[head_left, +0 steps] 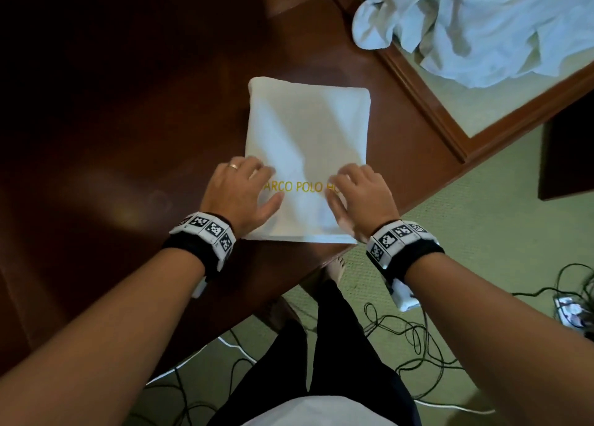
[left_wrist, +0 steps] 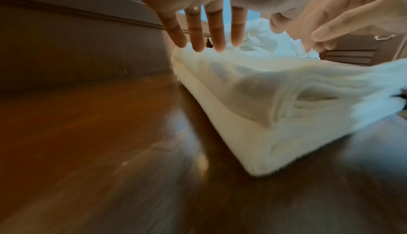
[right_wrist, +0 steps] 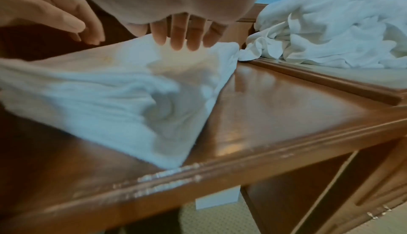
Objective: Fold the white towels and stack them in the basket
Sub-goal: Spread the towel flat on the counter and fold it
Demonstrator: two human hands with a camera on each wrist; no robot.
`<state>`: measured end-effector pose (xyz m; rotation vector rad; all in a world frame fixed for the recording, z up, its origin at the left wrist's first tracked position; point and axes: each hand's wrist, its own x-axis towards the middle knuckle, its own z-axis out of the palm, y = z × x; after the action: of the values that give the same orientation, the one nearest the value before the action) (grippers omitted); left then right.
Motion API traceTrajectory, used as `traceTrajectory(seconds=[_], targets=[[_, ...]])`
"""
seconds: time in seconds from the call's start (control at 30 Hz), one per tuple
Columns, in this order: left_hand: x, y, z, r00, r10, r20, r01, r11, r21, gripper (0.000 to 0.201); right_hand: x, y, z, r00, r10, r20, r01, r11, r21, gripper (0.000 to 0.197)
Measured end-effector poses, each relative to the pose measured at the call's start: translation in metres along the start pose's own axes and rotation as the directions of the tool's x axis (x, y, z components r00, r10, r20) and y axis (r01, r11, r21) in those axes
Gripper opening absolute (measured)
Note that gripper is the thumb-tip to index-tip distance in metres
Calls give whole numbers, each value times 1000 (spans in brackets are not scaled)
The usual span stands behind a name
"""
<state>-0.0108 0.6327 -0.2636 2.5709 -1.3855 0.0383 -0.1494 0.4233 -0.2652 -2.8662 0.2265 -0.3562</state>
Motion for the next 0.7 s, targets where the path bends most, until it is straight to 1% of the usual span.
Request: traceTrajectory(seconds=[0.03,0.07,0.1,0.13,0.17,0.23,0.27,0.3,0.33,0.4,0.43,0.47,0.5,0.53,0.57,0.63,0.67,0.7], targets=[[5,1,5,998,-12,59,11,1000,21,58,5,-2,7,998,38,58,-35,998,-52,34],[7,2,12,988,-34,149,28,999,40,68,5,-2,14,985,80,153,-66,993,-96,47],[6,2,19,968,-65,242,53,997,53,76,1,0,20,963,118,244,-88,988,-129,58],[1,0,26,944,-95,316,81,995,56,81,-6,4,26,938,145,314,-104,984,-144,64],[-5,-3,32,930,-108,352,95,994,54,83,-14,9,30,921,162,354,-115,982,-150,68],[-13,-11,34,928,-92,361,73,995,67,84,-24,18,32,907,176,382,-126,980,-151,72],[-10,-13,31,927,-76,368,51,996,76,84,-24,20,30,906,170,387,-121,981,-148,72],[-4,-16,24,932,-55,359,31,997,75,83,-19,22,25,916,146,374,-102,986,-135,69],[5,-19,17,947,-35,319,14,997,70,80,-10,25,21,938,108,331,-73,991,-114,62],[34,-29,4,983,-7,182,-6,998,67,72,19,37,12,984,34,173,-22,997,-74,46],[51,-33,0,992,2,129,-11,997,71,69,37,44,9,995,10,95,-3,997,-73,42],[69,-34,-3,994,4,108,-13,996,84,70,55,48,6,999,-4,47,8,995,-95,42],[86,-34,-4,993,-5,118,-7,995,104,72,73,51,6,1000,-11,29,14,992,-127,45],[101,-32,-1,987,-22,157,2,992,126,75,90,52,8,998,-8,56,16,987,-157,51],[112,-31,4,975,-42,216,11,989,147,79,102,52,12,992,7,125,16,984,-179,57],[121,-33,19,939,-84,334,20,981,191,81,113,57,23,953,41,299,22,979,-203,66],[120,-38,27,917,-105,384,29,980,198,81,111,63,28,931,60,360,17,978,-209,68],[117,-43,31,899,-117,422,38,981,192,81,107,70,32,917,81,392,1,979,-204,69]])
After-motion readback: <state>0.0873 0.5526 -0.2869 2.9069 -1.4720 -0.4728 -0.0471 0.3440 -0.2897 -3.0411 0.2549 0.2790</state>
